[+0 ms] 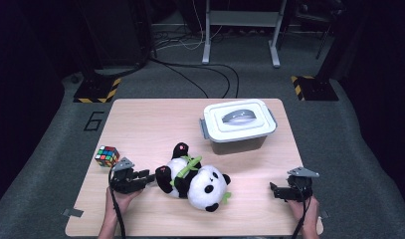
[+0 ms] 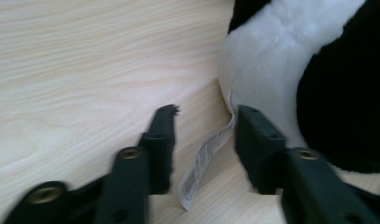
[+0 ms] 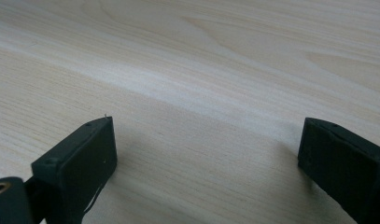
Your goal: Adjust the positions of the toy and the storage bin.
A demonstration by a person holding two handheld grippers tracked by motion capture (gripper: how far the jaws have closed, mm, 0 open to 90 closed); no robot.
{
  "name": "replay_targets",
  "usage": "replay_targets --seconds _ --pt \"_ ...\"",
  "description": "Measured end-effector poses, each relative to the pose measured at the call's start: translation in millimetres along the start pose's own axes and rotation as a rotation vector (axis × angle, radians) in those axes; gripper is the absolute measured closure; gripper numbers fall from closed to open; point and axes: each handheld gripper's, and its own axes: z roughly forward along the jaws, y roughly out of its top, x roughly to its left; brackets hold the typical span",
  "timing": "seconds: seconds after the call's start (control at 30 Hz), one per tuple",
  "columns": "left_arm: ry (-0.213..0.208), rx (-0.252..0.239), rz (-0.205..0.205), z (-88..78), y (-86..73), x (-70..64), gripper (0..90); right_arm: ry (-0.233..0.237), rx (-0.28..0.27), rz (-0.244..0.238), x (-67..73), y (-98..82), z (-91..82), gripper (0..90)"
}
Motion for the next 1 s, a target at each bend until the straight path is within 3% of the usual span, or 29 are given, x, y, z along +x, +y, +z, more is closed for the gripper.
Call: replay_targets --seconds 0.13,0.3,0.4,0.5,0.57,0.67,0.8,0.9,1.0 --pt "0.033 -0.032 -0.019 -13.9 7.4 -5.7 32.2 0.0 0.0 0.001 0.0 0.0 0.0 3.8" --pt "0.016 -0.067 -0.008 -29.6 18.7 -16.0 22.1 0.0 0.0 0.0 0.0 0.0 0.0 3.8" --pt "0.002 -0.075 0.042 -39.1 33.5 -32.5 18.0 0.0 0.0 0.0 0.0 0.0 0.0 3.8" --pt "-0.003 -0.076 0.063 -40.6 40.7 -40.6 15.1 0.0 -0.001 0.002 0.1 0.0 0.0 3.8" --pt "0.004 -0.074 0.099 -39.9 50.8 -54.7 14.2 0.0 0.0 0.001 0.0 0.0 0.0 3.8" --pt "0.011 -0.071 0.15 -34.5 62.3 -71.9 11.8 0.0 0.0 0.0 0.0 0.0 0.0 3.8" --pt "0.008 -0.039 0.221 -15.3 75.2 -100.3 12.3 0.0 0.0 0.001 0.0 0.0 0.0 3.8" --pt "0.027 0.015 0.276 6.6 80.1 -126.7 17.6 -0.001 -0.001 0.003 0.1 0.0 0.1 3.8" --pt "0.041 0.057 0.298 22.8 80.7 -141.2 31.5 0.003 0.0 0.002 -0.2 0.0 0.0 3.8"
